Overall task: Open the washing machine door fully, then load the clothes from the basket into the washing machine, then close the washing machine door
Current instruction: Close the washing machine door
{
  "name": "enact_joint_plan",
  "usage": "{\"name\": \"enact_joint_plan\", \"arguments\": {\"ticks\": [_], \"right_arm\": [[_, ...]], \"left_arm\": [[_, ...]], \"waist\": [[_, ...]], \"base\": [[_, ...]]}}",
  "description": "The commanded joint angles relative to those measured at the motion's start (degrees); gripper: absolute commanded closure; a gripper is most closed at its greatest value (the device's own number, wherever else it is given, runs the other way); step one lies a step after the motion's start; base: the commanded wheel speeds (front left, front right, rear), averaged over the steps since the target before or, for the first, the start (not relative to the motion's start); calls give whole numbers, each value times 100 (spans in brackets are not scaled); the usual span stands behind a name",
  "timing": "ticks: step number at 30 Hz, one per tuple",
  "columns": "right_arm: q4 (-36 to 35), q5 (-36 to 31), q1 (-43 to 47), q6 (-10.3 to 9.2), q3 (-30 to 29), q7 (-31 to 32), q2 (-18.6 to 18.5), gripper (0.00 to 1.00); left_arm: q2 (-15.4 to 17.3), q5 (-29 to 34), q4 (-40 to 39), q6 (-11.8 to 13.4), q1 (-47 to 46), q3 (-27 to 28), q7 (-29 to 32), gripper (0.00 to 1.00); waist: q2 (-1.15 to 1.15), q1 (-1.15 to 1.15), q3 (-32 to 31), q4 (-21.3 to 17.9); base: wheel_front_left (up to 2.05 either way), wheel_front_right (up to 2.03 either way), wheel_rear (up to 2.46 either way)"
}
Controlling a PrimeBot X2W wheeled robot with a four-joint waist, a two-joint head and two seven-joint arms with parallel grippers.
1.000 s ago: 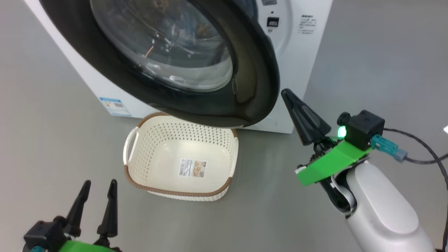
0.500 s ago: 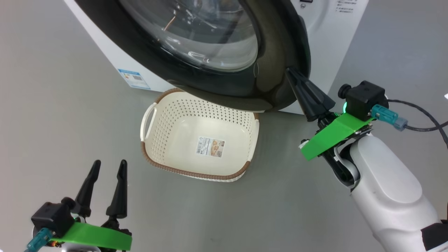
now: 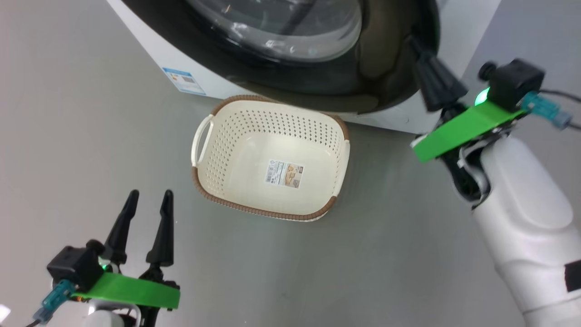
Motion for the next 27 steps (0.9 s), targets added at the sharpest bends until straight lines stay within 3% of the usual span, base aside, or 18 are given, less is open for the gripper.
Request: {"name": "enact_joint_plan", "arguments": {"ticks": [1, 17, 27], "right_arm": [[-104, 2, -194, 2, -43, -27, 106, 100], [345, -232, -1084, 2, -951, -27, 55, 100], [366, -392, -1332, 2, -1173, -27, 154, 100]], "left_arm": [[101, -21, -146, -18, -192, 187, -70, 0], [18, -65, -243, -18, -385, 103, -70, 0], [-2, -68, -249, -18, -420, 97, -70, 0]], "waist": [[0, 0, 91, 68], [0, 0, 407, 450], [0, 0, 443, 511]], "base": [[0, 0, 0], [0, 0, 0], [0, 0, 0]]}}
